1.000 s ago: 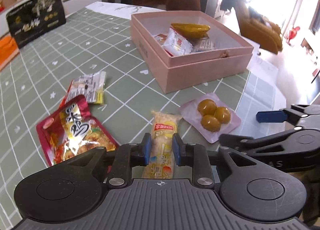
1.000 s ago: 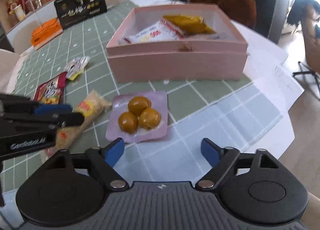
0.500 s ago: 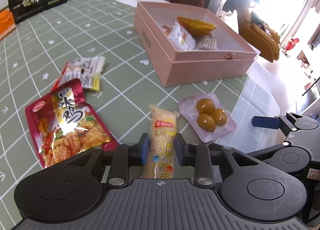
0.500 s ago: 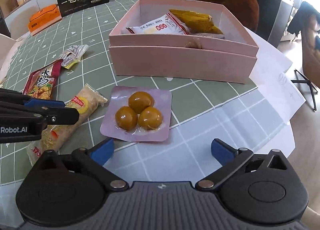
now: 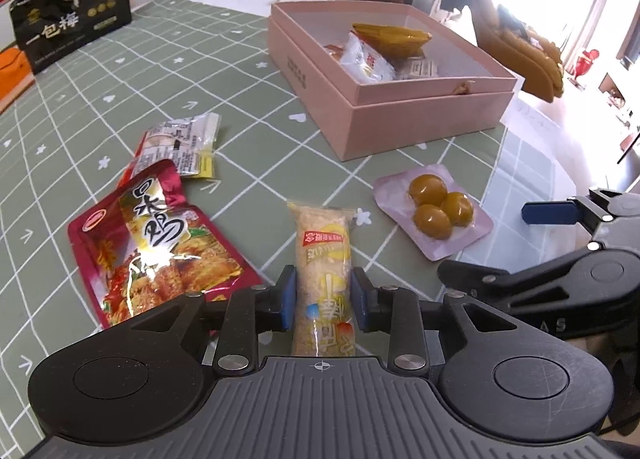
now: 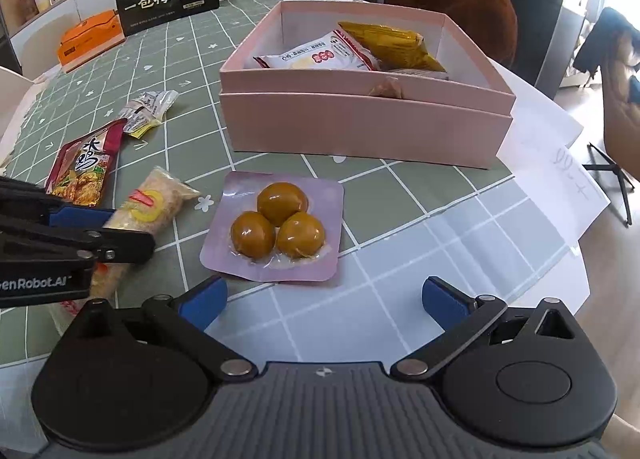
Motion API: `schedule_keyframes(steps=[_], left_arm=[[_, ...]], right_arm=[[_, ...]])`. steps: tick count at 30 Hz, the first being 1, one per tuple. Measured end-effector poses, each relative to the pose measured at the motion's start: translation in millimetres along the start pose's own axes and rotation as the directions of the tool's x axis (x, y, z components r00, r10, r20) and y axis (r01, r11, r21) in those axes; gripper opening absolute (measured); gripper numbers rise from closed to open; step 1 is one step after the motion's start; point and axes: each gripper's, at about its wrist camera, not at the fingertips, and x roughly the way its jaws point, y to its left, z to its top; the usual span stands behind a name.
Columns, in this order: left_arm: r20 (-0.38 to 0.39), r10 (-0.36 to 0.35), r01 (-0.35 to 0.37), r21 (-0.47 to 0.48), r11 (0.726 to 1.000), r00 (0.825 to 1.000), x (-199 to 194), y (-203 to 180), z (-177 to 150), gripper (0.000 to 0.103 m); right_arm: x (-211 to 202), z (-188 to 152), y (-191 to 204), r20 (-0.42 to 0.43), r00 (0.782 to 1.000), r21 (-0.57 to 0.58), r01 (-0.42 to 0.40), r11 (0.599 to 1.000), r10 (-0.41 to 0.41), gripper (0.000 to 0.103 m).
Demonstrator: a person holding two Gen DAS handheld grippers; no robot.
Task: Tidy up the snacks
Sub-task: 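Grasp the purple tray of three yellow balls with the right tool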
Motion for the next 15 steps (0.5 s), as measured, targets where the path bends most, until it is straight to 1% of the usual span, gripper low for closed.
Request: schedule_keyframes(steps=[4,8,9,12,15], left_arm=[[0.007,-0.009,0.009,0.036,0.999,1.0,-2,-1,-4,0.034],[0.009,-0.032,0.032,0.037,0.999,0.999,-4,1,-7,0.034],[0.005,-0.035,0.035,0.043,0.998,0.999,-4,2,-7,0.034],[-0.009,-0.035,0.035,0.046,0.998,0.999,-4,1,-5,0.034],[-0.023,-0.022,0.024,0.059,0.998,0.999,-3,-2,-3,0.034]], right_arm=[[2,3,2,-0.014,1.0,-0.007,-0.005,1.0,0.005,0.103],[3,4,4,0.007,1.0,0.013,-0.004,1.0,0.004,0.103],[5,6,5,0.007,1.0,0.016,-0.002,1.0,0.002,0.103],[11,19,11,0.004,1.0,0.014,-0.03,0.999,0.03,0.102],[21,32,19,0.01,1.0,0.007,-0.022,1.0,0.022,0.101]])
